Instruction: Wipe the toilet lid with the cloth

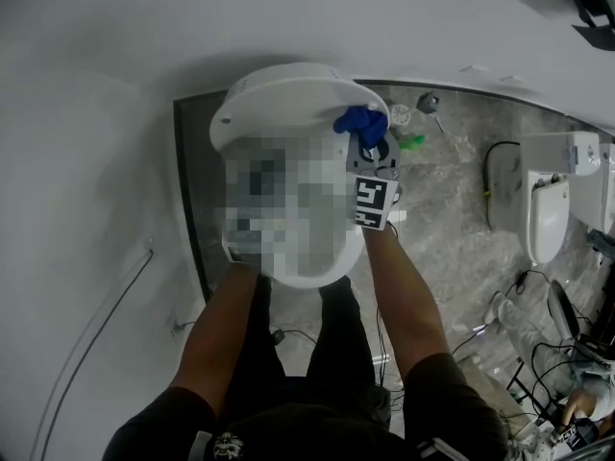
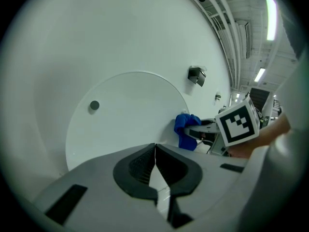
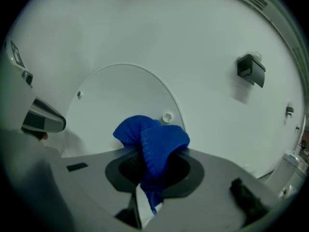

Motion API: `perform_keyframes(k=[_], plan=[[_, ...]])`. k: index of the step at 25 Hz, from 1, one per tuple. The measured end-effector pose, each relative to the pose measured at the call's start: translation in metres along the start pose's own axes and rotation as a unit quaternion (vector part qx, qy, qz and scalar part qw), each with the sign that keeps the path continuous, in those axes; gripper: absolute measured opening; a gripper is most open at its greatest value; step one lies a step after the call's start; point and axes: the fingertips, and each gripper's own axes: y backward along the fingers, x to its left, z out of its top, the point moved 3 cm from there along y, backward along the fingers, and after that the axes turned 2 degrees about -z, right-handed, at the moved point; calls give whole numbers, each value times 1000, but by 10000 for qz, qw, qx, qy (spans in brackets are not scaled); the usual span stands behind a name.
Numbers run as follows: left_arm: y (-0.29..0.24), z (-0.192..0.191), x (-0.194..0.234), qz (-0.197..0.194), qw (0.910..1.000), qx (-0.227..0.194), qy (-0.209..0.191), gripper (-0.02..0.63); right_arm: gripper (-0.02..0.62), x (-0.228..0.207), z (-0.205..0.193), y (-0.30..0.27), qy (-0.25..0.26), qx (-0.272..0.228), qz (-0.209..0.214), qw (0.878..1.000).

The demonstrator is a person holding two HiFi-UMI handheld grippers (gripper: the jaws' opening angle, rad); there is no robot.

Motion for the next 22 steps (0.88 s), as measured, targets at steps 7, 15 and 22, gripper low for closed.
perform_keyframes(k=[7, 15, 22], plan=[[9, -11, 16, 192, 9998, -13, 81, 12, 72, 44, -4, 15, 288, -87, 545, 9981], [61, -35, 80, 839, 9954, 21, 471, 12, 72, 190, 5, 14, 438, -221, 2270, 9727], [93, -42, 130, 1167, 9925, 77, 345, 12, 72, 263, 15, -11, 537, -95, 2478, 9673]])
